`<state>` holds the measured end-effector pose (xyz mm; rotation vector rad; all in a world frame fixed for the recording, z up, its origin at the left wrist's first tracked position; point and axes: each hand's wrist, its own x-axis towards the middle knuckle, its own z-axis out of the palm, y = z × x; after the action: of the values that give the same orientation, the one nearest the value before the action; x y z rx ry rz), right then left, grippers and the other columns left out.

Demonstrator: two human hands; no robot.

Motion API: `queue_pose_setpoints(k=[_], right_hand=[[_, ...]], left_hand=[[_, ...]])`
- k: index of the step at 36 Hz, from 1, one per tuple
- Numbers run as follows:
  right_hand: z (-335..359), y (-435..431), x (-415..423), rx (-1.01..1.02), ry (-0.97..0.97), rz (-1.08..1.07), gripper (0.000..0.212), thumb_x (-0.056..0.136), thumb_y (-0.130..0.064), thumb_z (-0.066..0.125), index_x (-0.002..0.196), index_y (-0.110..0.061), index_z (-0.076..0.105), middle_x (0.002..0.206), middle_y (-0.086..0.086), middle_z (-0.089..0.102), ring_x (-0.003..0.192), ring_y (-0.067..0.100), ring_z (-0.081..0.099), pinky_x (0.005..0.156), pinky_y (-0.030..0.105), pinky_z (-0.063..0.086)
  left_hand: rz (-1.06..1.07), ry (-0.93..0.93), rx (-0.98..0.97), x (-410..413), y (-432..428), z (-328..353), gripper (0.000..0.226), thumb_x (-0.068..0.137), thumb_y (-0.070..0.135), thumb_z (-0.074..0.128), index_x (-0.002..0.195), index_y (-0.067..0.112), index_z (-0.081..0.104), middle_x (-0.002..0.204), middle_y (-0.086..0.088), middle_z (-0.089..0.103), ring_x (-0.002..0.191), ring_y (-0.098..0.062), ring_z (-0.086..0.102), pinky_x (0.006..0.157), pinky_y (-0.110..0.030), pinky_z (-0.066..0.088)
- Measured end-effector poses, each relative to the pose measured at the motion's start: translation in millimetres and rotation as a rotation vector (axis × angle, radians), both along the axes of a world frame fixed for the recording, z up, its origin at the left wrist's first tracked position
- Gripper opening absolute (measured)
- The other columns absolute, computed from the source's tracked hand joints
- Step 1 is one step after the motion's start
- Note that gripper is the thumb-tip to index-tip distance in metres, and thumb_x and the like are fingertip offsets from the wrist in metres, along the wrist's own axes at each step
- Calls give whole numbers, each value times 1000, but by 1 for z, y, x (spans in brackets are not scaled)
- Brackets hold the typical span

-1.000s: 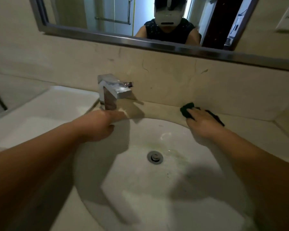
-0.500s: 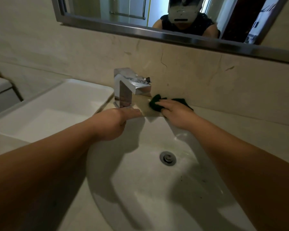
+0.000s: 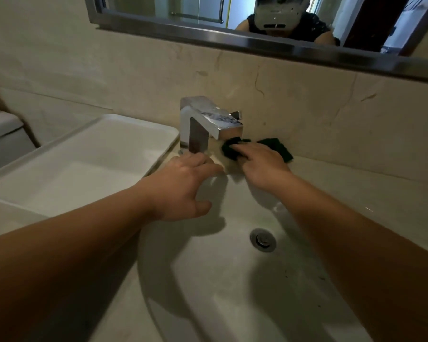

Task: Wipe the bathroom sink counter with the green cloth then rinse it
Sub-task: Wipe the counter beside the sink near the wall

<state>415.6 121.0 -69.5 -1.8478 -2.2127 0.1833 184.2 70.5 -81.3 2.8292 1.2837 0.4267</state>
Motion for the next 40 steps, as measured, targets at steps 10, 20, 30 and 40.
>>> queue_pose_setpoints(k=[10, 20, 30, 40], right_hand=[[4, -27, 38, -85, 36, 64, 48, 108, -26, 44, 156, -32, 48, 162, 1, 47, 146, 29, 43, 120, 40, 34], [18, -106, 178, -147, -44, -321, 47, 112, -37, 31, 158, -36, 39, 160, 5, 46, 137, 30, 46, 102, 37, 31], [21, -160, 180, -65, 95, -427, 45, 110, -23, 43, 154, -34, 50, 154, 4, 52, 133, 31, 52, 96, 30, 36], [73, -244, 180, 155, 523, -520, 35, 105, -10, 52, 115, -36, 72, 110, -2, 72, 87, 14, 64, 70, 27, 48]], left_hand=[[28, 40, -24, 3, -6, 4, 82, 80, 60, 61, 152, 23, 49, 141, -7, 55, 128, -30, 51, 111, -41, 40], [27, 105, -5, 2, -2, 1, 91, 74, 70, 53, 152, 22, 51, 146, -10, 55, 131, -39, 53, 112, -52, 43], [52, 110, -27, 5, -1, 4, 93, 74, 76, 48, 154, 29, 49, 152, -7, 52, 137, -36, 49, 116, -53, 39], [107, 29, -151, -7, -36, 7, 93, 70, 89, 45, 146, 37, 60, 158, -11, 49, 143, -38, 43, 121, -55, 32]])
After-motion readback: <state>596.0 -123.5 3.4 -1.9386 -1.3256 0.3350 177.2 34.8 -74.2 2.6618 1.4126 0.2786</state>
